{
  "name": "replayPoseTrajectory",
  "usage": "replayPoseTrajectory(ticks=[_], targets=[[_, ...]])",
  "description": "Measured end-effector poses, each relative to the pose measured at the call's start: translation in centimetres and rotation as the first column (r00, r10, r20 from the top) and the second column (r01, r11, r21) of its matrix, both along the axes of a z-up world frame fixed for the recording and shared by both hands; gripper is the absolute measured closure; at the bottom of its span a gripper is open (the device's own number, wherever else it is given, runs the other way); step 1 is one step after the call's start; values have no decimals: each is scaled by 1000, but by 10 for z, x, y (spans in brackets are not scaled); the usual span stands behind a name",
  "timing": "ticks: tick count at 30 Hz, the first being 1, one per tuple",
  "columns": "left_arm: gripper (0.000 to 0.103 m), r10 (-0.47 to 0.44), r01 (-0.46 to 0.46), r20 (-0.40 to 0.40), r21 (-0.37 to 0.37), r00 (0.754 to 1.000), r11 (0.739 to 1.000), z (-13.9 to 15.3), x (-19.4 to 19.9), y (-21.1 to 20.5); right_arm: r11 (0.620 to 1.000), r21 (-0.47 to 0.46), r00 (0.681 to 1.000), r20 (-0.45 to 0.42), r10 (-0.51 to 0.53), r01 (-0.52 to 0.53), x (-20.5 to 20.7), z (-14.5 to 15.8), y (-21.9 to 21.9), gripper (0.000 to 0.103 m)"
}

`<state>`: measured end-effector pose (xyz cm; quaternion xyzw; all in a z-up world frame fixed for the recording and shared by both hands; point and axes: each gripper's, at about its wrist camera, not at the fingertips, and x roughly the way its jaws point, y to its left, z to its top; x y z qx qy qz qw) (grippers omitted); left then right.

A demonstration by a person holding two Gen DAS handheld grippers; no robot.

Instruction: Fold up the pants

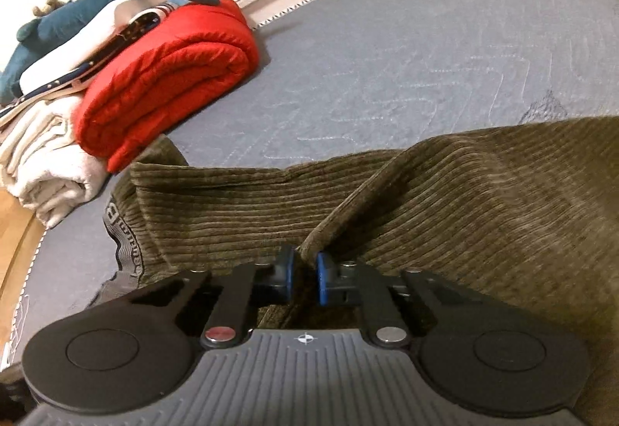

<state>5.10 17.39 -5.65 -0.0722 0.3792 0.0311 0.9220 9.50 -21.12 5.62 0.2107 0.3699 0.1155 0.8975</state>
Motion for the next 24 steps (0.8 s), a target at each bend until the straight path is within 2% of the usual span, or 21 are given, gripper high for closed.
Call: replayPoseTrajectory(ticks=[3,6,8,11,13,15,16,18,19,20,21,22,24], targets=[[74,44,-44,3,-70,999,997,23,-25,17,999,-3,998,38,50,-50,-17,15,-8,93],[74,89,-93,-38,-135,995,986,44,-55,31,990,-30,984,105,143,-141,-46,35,-21,94],[74,99,-107,-60,-138,993,985,58,-80,36,977,-51,968,135,213,-208,-66,44,-29,94],[74,65,-74,-80,-112,995,991,72,-114,37,930,-88,916,161,366,-356,-99,51,-46,94],[72,-22,14,-107,-72,994,997,73,-126,30,866,-126,851,165,499,-484,-122,52,-55,94],[70,-122,122,-156,-13,980,992,64,-134,19,778,-176,765,148,626,-603,-145,49,-61,94],[69,-166,173,-190,22,968,985,58,-135,14,721,-207,713,124,690,-661,-156,45,-63,94],[65,-174,204,-225,116,959,972,50,-137,6,592,-262,603,44,796,-762,-177,30,-65,94],[56,-136,173,-224,157,965,972,50,-135,6,546,-276,568,-1,823,-791,-185,21,-65,94],[52,-100,137,-207,174,973,975,53,-132,8,505,-293,539,-45,841,-812,-191,12,-65,94],[48,-78,111,-184,175,980,978,57,-130,11,482,-308,526,-75,847,-820,-194,6,-65,93],[46,-56,82,-153,167,987,983,63,-126,11,472,-311,521,-96,848,-825,-196,2,-66,93],[45,-36,46,-86,111,996,993,74,-120,7,488,-293,532,-95,841,-822,-193,3,-74,92]])
